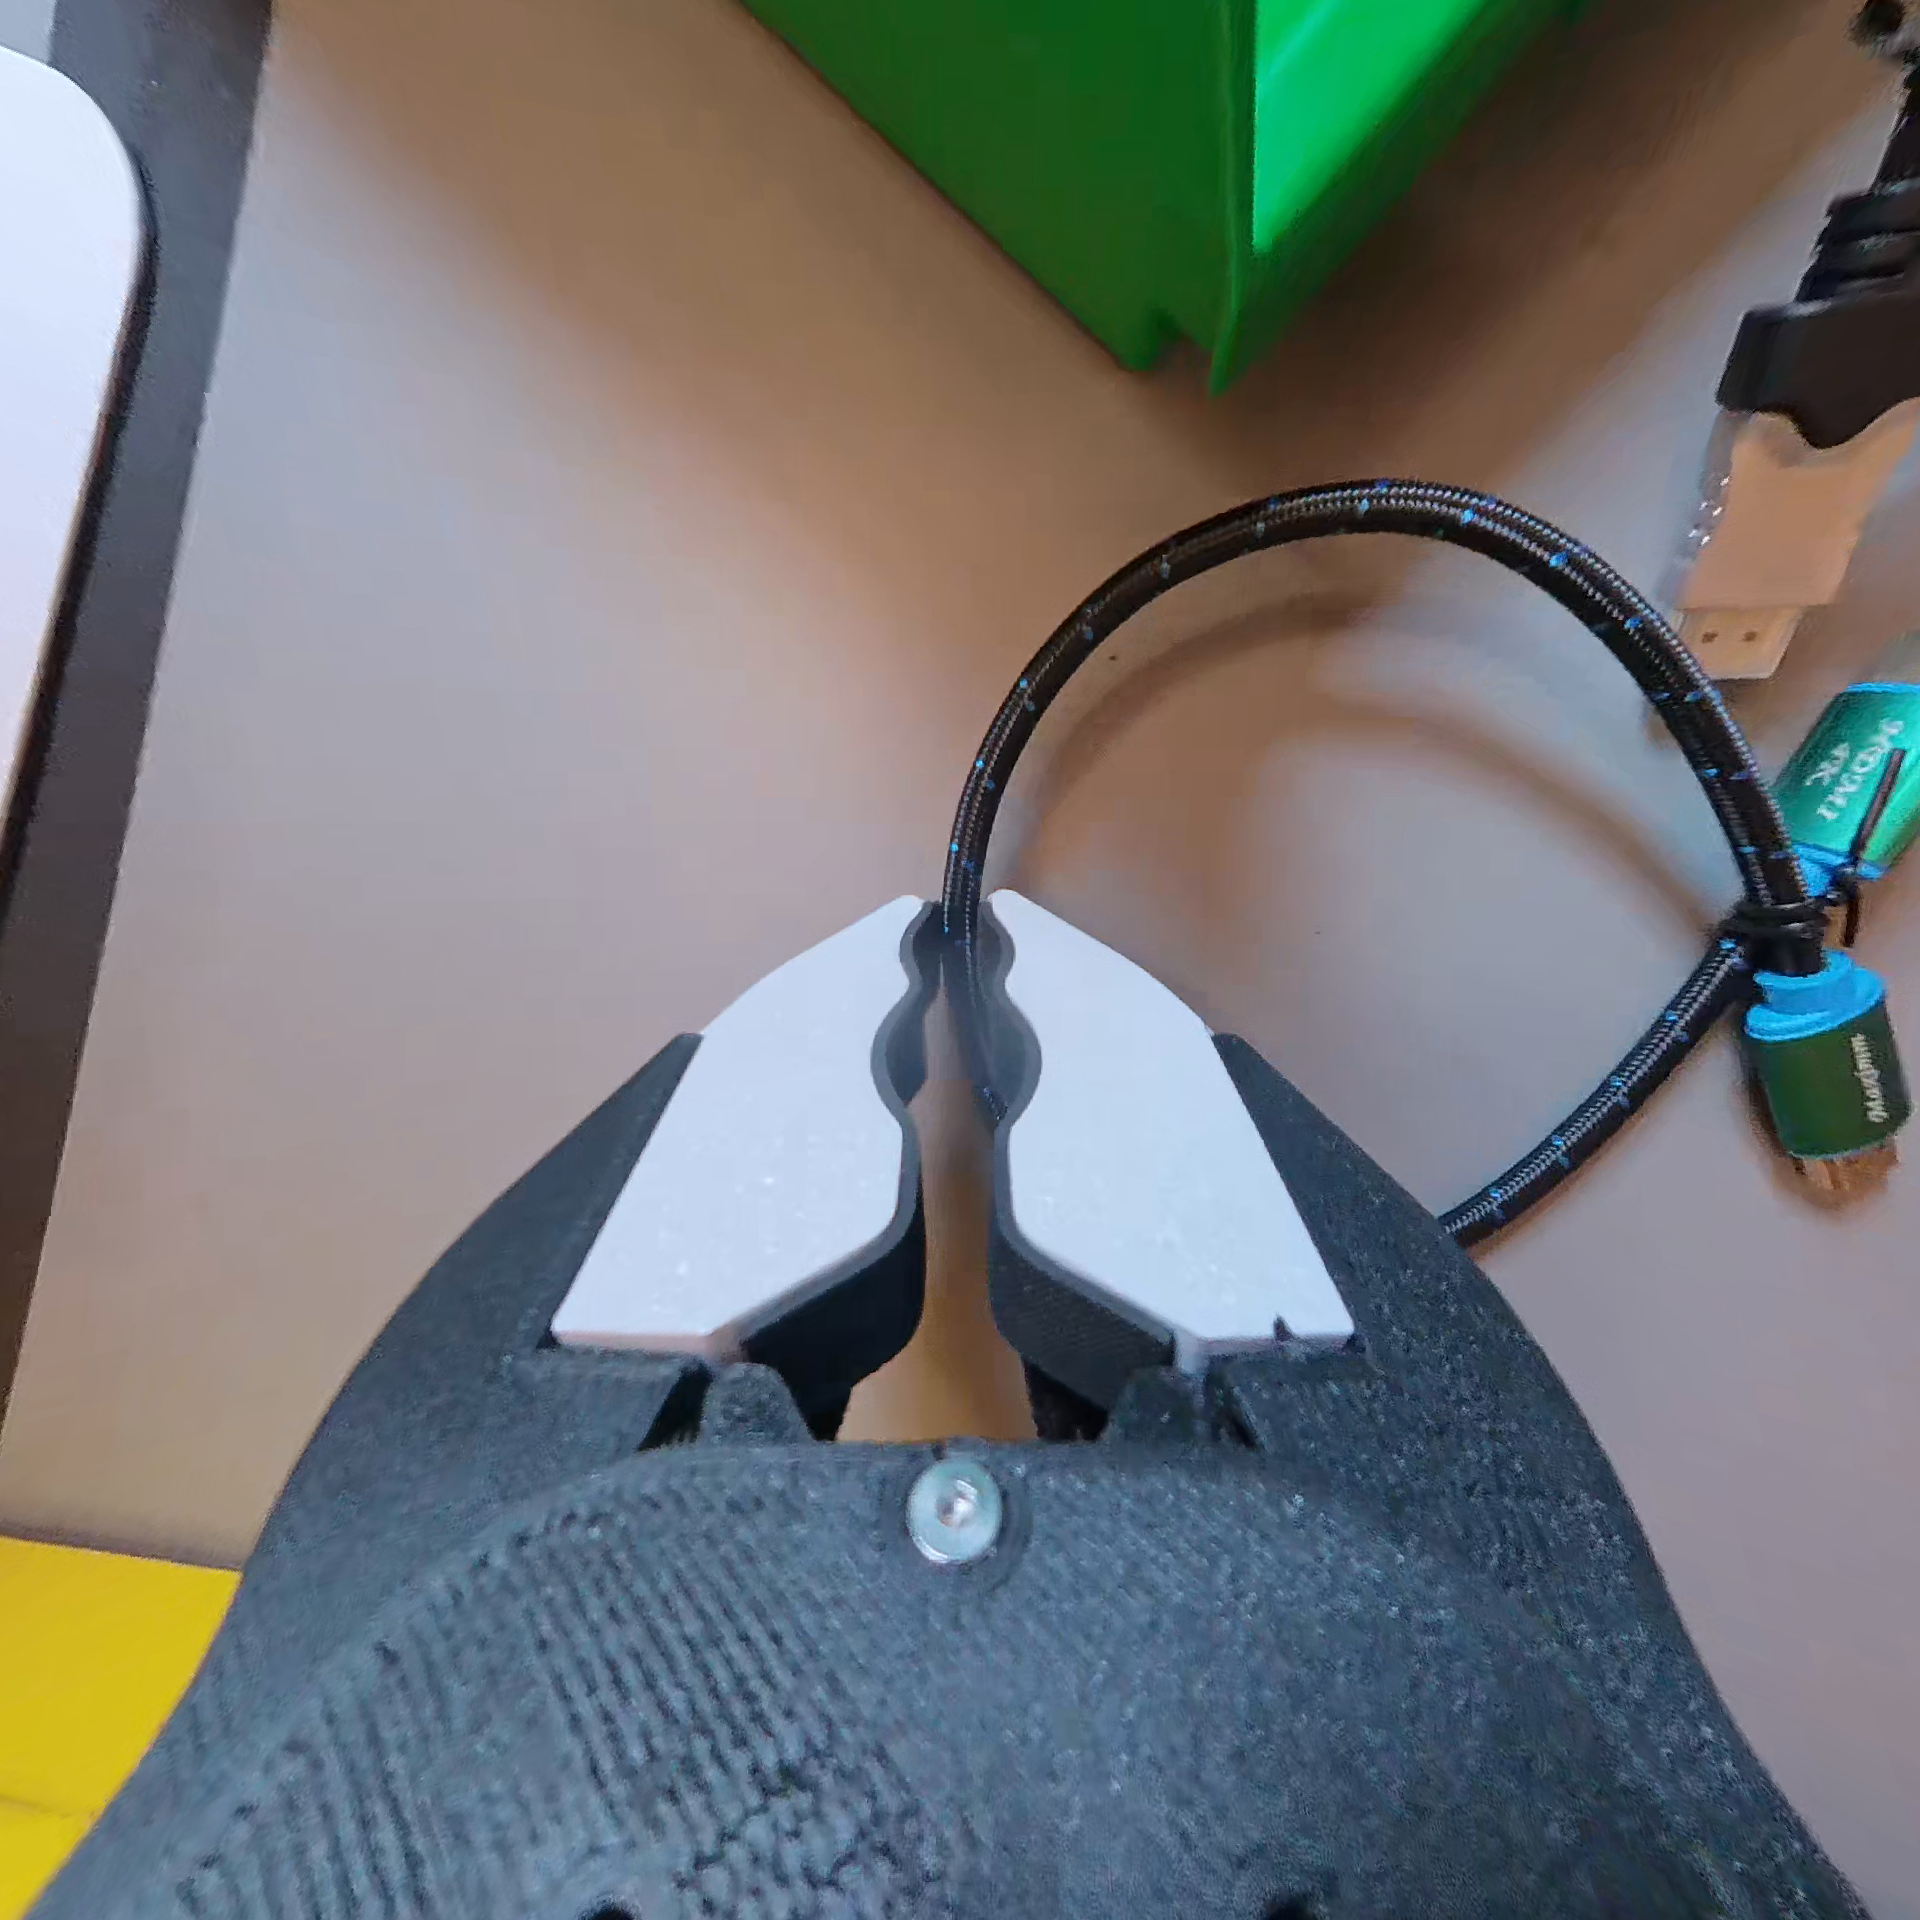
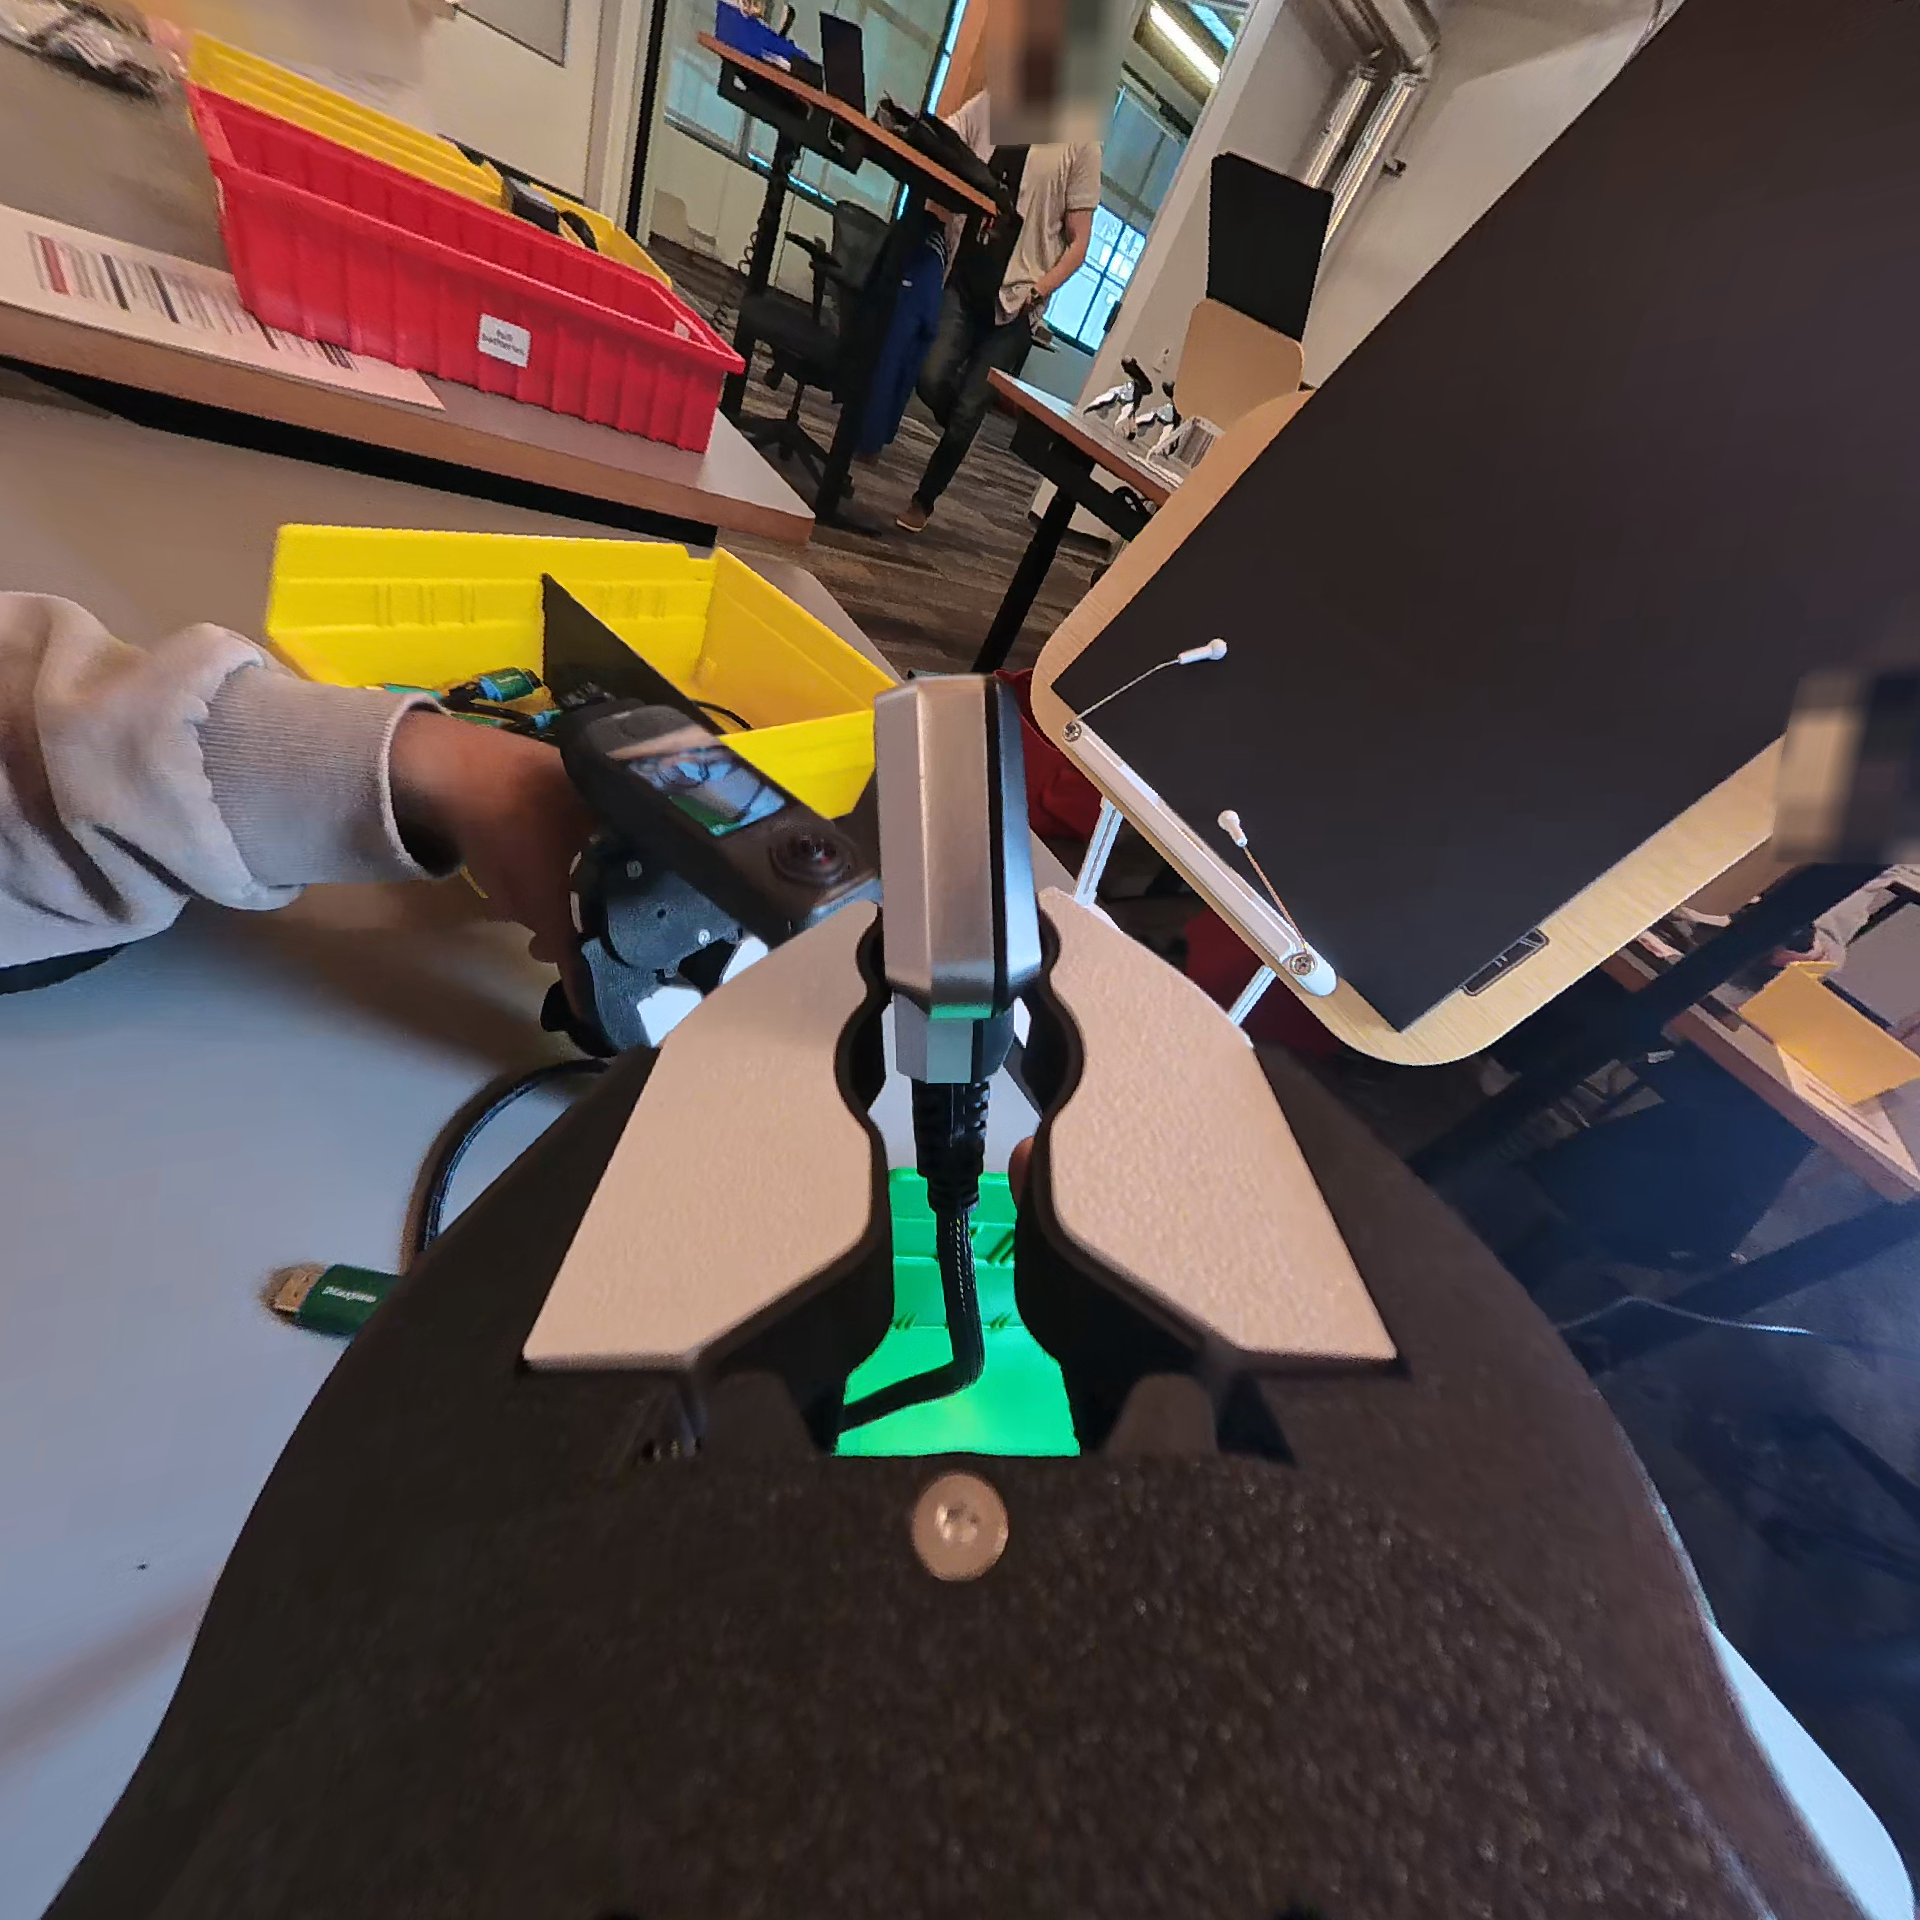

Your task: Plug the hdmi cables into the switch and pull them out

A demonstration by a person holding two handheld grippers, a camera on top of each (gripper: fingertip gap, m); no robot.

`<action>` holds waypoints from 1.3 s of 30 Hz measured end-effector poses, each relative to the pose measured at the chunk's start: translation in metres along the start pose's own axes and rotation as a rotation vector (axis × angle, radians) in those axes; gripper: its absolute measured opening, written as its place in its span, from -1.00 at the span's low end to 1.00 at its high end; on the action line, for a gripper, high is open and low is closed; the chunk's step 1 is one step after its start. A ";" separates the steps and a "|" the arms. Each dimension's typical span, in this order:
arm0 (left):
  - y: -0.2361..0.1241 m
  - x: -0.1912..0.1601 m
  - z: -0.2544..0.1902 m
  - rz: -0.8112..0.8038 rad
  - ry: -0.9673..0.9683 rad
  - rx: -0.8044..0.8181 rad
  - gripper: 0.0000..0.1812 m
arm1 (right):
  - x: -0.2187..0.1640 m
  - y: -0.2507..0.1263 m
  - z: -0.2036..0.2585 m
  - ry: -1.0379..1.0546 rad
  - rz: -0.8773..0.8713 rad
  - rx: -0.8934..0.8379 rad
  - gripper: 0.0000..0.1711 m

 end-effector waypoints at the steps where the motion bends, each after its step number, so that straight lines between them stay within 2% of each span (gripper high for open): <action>1: -0.005 0.002 0.001 -0.017 -0.009 0.002 -0.92 | 0.000 0.000 0.000 -0.002 -0.001 0.000 -0.73; 5: -0.042 0.014 0.009 -0.110 0.011 0.097 -0.92 | 0.000 -0.004 -0.005 -0.003 -0.005 -0.018 -0.73; 9: -0.110 0.032 0.016 -0.267 0.056 0.264 -0.91 | 0.001 -0.014 -0.015 0.020 -0.024 -0.057 -0.73; 11: -0.137 0.034 0.002 -0.313 0.098 0.258 -0.91 | 0.003 -0.018 -0.018 0.033 -0.042 -0.068 -0.73; 13: -0.150 0.023 -0.023 -0.282 0.164 0.154 -0.91 | 0.005 -0.021 -0.020 0.042 -0.057 -0.071 -0.73; 16: -0.160 -0.001 -0.078 -0.231 0.340 -0.141 -0.89 | 0.007 -0.022 -0.018 0.041 -0.063 -0.068 -0.74; 18: -0.171 -0.006 -0.099 -0.285 0.439 -0.242 -0.86 | 0.009 -0.021 -0.017 0.033 -0.061 -0.066 -0.73; 20: -0.177 0.002 -0.106 -0.355 0.435 -0.285 -0.83 | 0.010 -0.021 -0.016 0.029 -0.061 -0.065 -0.73; 22: -0.165 0.010 -0.097 -0.346 0.391 -0.229 -0.84 | 0.009 -0.020 -0.015 0.030 -0.060 -0.064 -0.73; 24: -0.136 0.011 -0.088 -0.261 0.369 -0.157 -0.78 | 0.008 -0.019 -0.015 0.032 -0.055 -0.061 -0.73; 29: -0.047 0.003 -0.096 -0.046 0.351 -0.183 -0.60 | 0.007 -0.021 -0.016 0.015 -0.038 -0.070 -0.73; 32: -0.015 0.001 -0.095 -0.004 0.352 -0.152 -0.56 | 0.007 -0.027 -0.020 0.008 -0.037 -0.084 -0.73; 34: -0.004 0.001 -0.093 -0.001 0.363 -0.122 -0.57 | 0.008 -0.031 -0.024 0.016 -0.047 -0.093 -0.73; 37: 0.002 -0.001 -0.091 -0.010 0.395 -0.113 -0.84 | 0.007 -0.034 -0.027 0.029 -0.059 -0.099 -0.73; 39: 0.001 -0.002 -0.088 -0.005 0.390 -0.118 -0.85 | 0.007 -0.034 -0.026 0.029 -0.056 -0.097 -0.73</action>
Point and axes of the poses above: each gripper's, where its closed fingertips meet, y out along the fingers, x out of its top, z = x × y across the jaws, the point moved 2 cm from there along -y, back along the fingers, and after that the axes turned 11 degrees about -y, right-handed, at the moved point
